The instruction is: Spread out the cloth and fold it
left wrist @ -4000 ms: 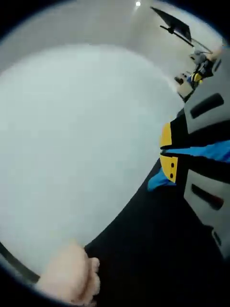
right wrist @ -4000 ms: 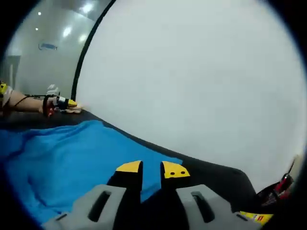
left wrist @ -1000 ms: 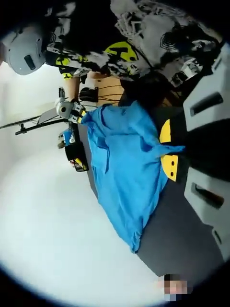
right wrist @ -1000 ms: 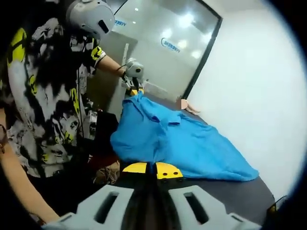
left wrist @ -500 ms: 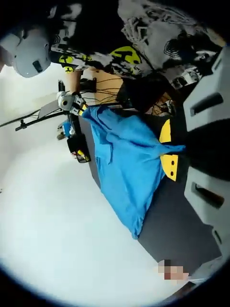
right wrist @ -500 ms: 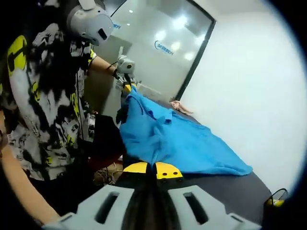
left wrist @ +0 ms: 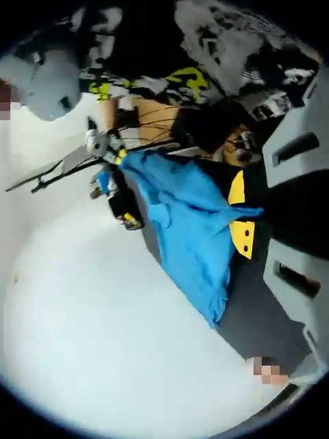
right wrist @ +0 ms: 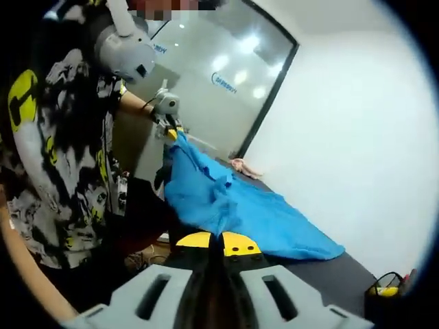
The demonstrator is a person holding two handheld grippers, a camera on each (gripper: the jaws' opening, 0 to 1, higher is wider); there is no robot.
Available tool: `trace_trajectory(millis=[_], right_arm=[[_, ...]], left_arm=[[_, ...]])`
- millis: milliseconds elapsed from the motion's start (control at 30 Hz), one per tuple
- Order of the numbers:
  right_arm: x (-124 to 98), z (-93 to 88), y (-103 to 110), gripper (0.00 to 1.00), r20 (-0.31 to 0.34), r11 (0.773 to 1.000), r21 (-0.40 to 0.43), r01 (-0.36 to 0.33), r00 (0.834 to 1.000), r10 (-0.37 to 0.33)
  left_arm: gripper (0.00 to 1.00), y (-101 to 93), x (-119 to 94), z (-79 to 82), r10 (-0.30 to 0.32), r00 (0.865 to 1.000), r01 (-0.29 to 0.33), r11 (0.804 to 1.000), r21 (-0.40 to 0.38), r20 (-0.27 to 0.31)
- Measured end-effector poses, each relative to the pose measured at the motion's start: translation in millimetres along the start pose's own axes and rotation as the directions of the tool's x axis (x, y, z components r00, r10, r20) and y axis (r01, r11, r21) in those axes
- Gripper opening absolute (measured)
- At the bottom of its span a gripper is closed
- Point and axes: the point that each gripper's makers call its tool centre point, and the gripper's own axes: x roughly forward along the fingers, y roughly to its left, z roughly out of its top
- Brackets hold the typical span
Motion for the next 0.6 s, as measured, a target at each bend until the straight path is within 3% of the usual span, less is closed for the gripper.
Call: trace_trajectory(millis=[100, 133, 167, 200, 300, 400, 500, 600], right_arm=[[2.1, 13.0, -14.2, 0.01, 0.054, 0.999, 0.034, 0.038, 0.998, -0.039], [2.4, 16.4, -15.6, 0.01, 0.064, 0.998, 0.042, 0.039, 0.997, -0.042], [1.0, 31.2, -16.5, 0.01, 0.105, 0.998, 0.051, 0.020, 0.994, -0.025], [0.1, 40.9, -16.2, 0.01, 0.123, 0.998, 0.056, 0.008, 0.992, -0.015], [-7.2, 58.2, -18.5, 0.01, 0.101, 0.999, -0.032, 0.007, 0.995, -0.003], [-21.1, 86.9, -14.6, 0.01, 0.200, 1.000, -0.014, -0.015, 0.980, 0.018], [-35.0, 97.3, -7.1, 0.01, 0.216, 1.000, 0.009, -0.026, 0.976, 0.023], [-46.7, 111.0, 11.1, 0.01, 0.217, 0.998, 0.012, -0.058, 0.975, 0.054]], left_arm=[[0.02, 0.2, 6.3, 13.2, -0.039, 0.998, 0.041, 0.997, -0.066, 0.039], [0.01, 6.1, 3.1, 31.1, -0.033, 0.995, 0.043, 0.994, -0.099, 0.093], [0.01, 11.0, -1.2, 43.5, -0.027, 0.992, 0.041, 0.992, -0.117, 0.122], [0.01, 16.9, -9.4, 53.7, -0.027, 0.992, 0.041, 0.993, -0.114, 0.127], [0.01, 23.5, -22.3, 65.1, -0.022, 0.993, 0.030, 0.998, -0.063, 0.115], [0.01, 15.5, -45.9, 96.4, -0.060, 0.973, 0.093, 0.986, -0.142, 0.222], [0.01, 1.2, -59.1, 94.7, -0.077, 0.986, 0.091, 0.992, -0.087, 0.147], [0.02, -25.7, -66.0, 97.9, -0.127, 0.986, 0.139, 0.984, -0.112, 0.110]])
